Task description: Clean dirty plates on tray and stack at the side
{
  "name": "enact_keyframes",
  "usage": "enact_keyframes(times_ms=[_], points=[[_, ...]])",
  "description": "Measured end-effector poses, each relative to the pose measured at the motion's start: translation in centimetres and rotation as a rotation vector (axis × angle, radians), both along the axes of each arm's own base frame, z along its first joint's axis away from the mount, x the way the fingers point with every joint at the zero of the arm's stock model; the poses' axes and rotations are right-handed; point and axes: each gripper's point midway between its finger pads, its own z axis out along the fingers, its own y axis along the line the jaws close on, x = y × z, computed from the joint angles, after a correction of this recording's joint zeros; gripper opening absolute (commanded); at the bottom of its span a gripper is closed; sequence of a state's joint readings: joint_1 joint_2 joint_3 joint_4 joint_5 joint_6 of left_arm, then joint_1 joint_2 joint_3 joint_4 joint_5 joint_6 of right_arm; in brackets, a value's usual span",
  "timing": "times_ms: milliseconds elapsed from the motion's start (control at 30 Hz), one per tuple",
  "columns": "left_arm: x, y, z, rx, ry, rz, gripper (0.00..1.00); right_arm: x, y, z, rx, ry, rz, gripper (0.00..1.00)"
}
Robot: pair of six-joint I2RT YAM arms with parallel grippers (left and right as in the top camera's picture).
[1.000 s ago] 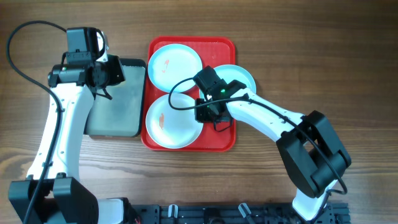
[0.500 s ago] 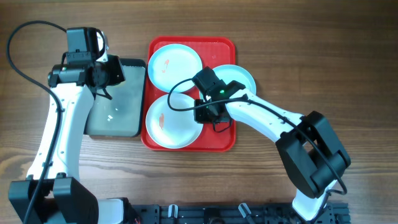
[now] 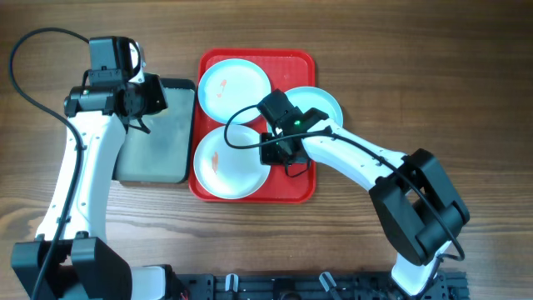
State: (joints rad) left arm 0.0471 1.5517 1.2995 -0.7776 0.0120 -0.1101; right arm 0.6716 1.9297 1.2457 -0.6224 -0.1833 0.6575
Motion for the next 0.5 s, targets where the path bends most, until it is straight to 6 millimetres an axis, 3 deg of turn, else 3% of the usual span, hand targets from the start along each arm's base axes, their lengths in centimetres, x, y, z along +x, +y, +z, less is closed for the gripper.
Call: enact_keyframes(times_ms=[100, 367, 500], points=[[-0.1, -0.6, 0.0, -0.029, 0.002, -0.018, 0.04, 0.0, 0.0, 0.0, 0.000, 0.000, 0.001, 0.21], [-1.3, -2.2, -0.8, -0.118, 0.059, -0.048, 0.04, 0.0, 0.0, 0.0, 0.000, 0.000, 0.000, 0.13], [-2.2, -3.2, -2.0, -0.148, 0.098, -0.064, 0.04, 0.0, 0.0, 0.0, 0.000, 0.000, 0.000, 0.17]])
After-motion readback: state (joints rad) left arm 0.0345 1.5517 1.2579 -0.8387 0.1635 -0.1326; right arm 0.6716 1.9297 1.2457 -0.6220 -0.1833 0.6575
